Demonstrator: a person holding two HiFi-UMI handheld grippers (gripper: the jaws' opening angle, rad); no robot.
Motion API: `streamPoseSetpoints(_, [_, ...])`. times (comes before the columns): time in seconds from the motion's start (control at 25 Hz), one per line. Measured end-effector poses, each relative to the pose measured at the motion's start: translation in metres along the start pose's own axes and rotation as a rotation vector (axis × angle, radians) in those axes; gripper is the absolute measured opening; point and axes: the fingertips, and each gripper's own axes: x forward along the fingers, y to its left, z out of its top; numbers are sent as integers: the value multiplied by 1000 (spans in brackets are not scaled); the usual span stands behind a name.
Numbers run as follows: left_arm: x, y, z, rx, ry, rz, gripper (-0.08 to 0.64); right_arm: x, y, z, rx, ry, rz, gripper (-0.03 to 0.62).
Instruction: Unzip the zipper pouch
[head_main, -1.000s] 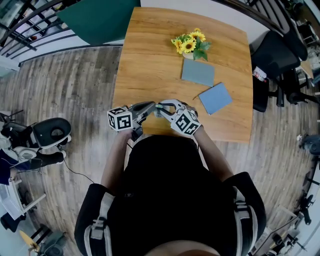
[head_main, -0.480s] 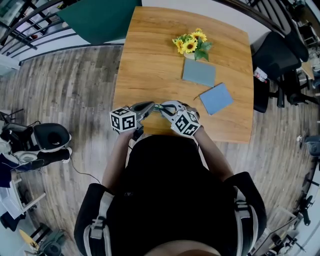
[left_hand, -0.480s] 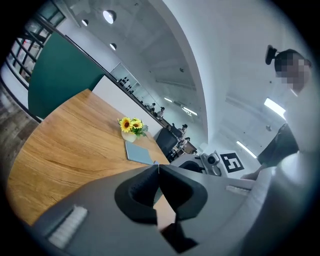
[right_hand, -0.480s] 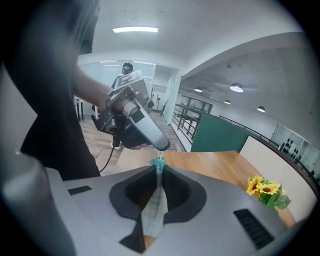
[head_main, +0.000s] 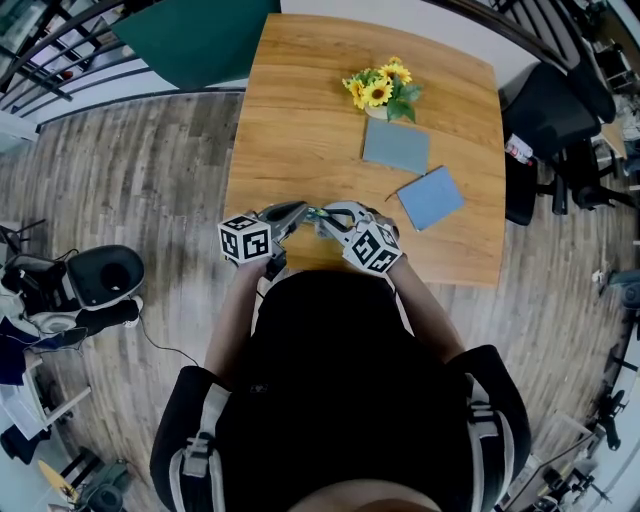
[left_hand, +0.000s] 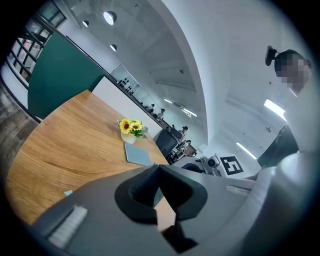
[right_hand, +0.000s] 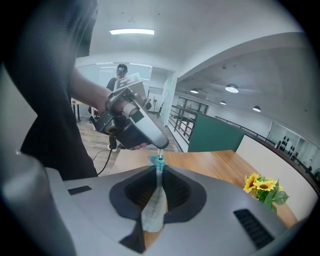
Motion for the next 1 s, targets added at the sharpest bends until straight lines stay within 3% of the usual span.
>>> streamPoseSetpoints(0.64, [7,5,10,14,-23,30,2,-7,-10,0,-3,-7,-56,40])
streamPoseSetpoints(1.0, [14,13,8,52,11,73,8,-9,-12,-6,-14,8,-75,40])
